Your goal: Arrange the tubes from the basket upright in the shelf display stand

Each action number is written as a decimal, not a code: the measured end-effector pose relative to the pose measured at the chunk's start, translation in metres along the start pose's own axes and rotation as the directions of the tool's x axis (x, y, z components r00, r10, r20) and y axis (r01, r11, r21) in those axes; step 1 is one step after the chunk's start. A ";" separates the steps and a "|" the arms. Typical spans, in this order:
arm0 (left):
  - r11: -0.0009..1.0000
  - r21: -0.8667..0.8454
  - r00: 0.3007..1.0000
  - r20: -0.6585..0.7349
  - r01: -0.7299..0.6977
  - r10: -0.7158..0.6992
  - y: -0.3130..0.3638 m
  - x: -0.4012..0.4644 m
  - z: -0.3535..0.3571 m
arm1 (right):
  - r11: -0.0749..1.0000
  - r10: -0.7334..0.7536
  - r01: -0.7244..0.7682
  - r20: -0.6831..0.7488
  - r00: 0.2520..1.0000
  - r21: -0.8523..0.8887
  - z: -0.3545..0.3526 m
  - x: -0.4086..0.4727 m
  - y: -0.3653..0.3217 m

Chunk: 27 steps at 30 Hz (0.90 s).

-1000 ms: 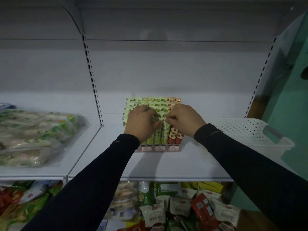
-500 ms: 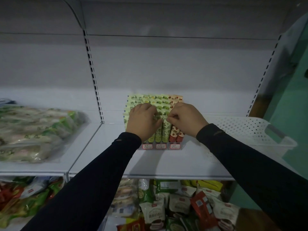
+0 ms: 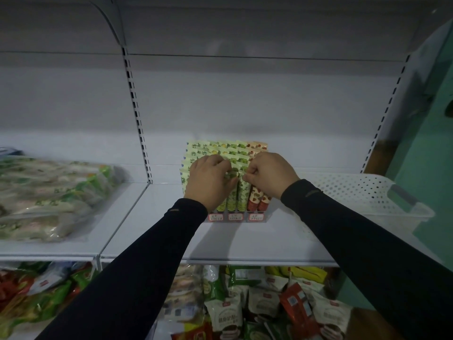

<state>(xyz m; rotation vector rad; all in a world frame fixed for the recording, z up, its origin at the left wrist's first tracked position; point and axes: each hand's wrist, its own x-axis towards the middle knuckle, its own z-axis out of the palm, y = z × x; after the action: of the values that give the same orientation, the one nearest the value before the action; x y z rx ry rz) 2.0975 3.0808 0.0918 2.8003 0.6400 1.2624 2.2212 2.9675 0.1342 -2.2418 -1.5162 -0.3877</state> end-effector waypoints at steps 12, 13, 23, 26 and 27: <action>1.000 -0.016 0.998 0.057 0.016 -0.015 0.001 0.000 -0.006 | 0.996 0.013 -0.013 -0.003 1.000 0.094 -0.004 -0.008 0.006; 1.000 -0.016 0.998 0.062 0.012 -0.011 0.001 0.000 -0.006 | 0.995 0.014 -0.013 -0.009 1.000 0.102 -0.003 -0.008 0.006; 1.000 0.001 0.997 0.082 -0.011 0.010 -0.002 0.001 -0.008 | 0.993 0.019 -0.017 -0.025 1.000 0.116 -0.004 -0.007 0.004; 1.000 -0.022 0.996 0.087 0.001 0.001 -0.001 -0.001 -0.013 | 0.994 0.016 -0.010 -0.048 0.999 0.109 -0.007 -0.007 0.004; 0.999 -0.032 0.997 0.078 0.002 0.000 -0.003 0.000 -0.013 | 0.994 0.007 0.000 -0.061 0.998 0.109 -0.007 -0.007 0.005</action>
<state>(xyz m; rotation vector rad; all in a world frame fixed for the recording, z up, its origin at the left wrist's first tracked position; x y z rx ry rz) 2.0870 3.0811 0.0997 2.8066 0.6113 1.1462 2.2236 2.9566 0.1363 -2.1291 -1.4659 -0.3609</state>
